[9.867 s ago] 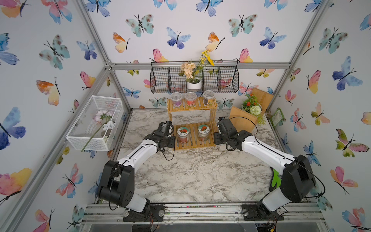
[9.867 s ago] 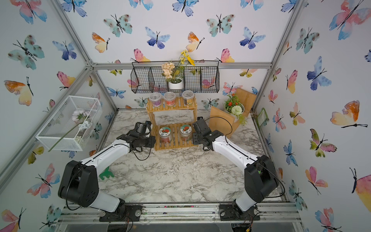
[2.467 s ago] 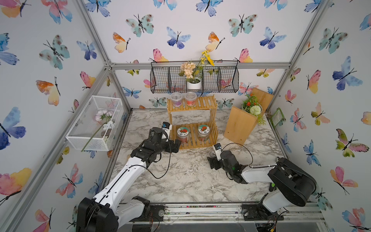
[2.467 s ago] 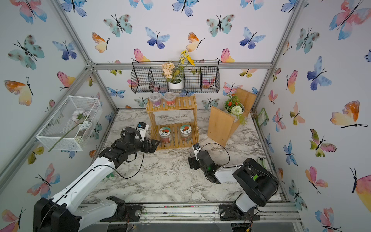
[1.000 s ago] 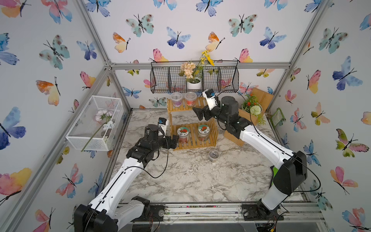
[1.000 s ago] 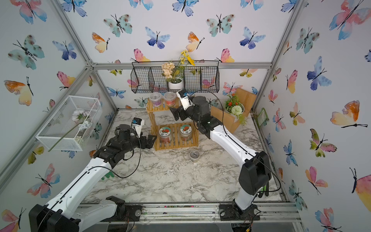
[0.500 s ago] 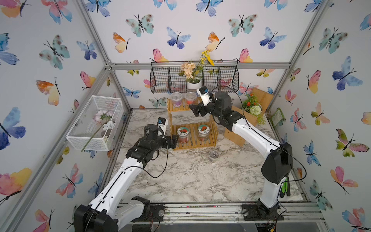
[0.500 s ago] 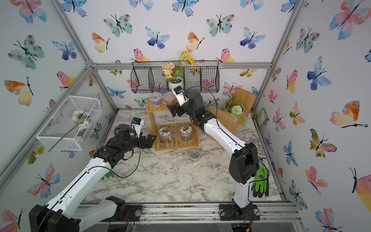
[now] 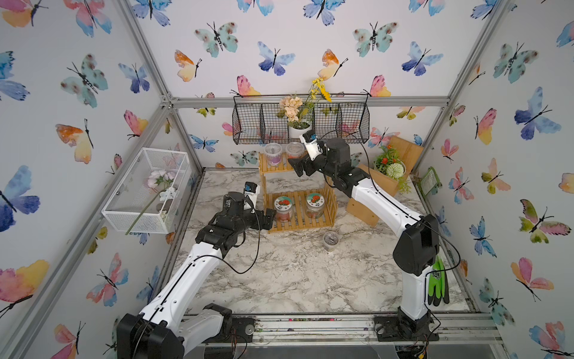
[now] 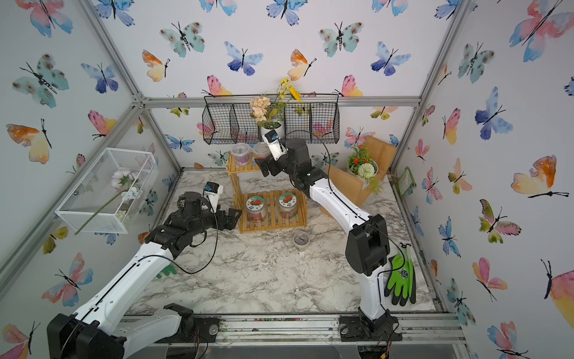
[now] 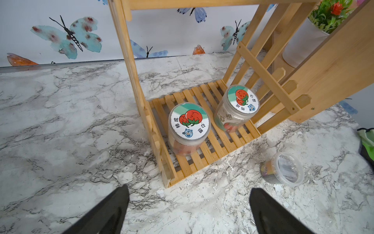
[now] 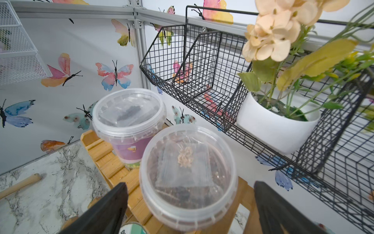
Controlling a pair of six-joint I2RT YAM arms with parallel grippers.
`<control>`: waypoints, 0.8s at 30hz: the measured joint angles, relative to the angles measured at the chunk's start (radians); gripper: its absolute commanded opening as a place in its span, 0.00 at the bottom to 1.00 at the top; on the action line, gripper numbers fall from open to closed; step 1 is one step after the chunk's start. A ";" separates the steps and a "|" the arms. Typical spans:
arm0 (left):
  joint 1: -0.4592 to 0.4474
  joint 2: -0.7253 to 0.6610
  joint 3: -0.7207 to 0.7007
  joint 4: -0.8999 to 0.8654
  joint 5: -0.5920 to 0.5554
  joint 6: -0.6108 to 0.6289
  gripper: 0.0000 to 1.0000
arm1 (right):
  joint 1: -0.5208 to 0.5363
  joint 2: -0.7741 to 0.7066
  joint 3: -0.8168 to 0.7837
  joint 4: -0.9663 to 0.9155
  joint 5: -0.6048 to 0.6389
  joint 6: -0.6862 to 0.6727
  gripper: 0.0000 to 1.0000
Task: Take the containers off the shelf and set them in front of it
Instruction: 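Pick up a container from the shelf.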
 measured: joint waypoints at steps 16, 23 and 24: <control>0.015 0.008 0.013 0.000 0.008 0.012 0.99 | 0.000 0.088 0.127 -0.003 -0.039 0.018 1.00; 0.017 0.008 0.013 0.000 0.018 0.016 0.99 | 0.000 0.097 0.136 -0.006 -0.051 0.027 0.92; 0.018 0.008 0.013 0.000 0.019 0.016 0.99 | 0.000 0.098 0.136 -0.005 -0.053 0.030 0.89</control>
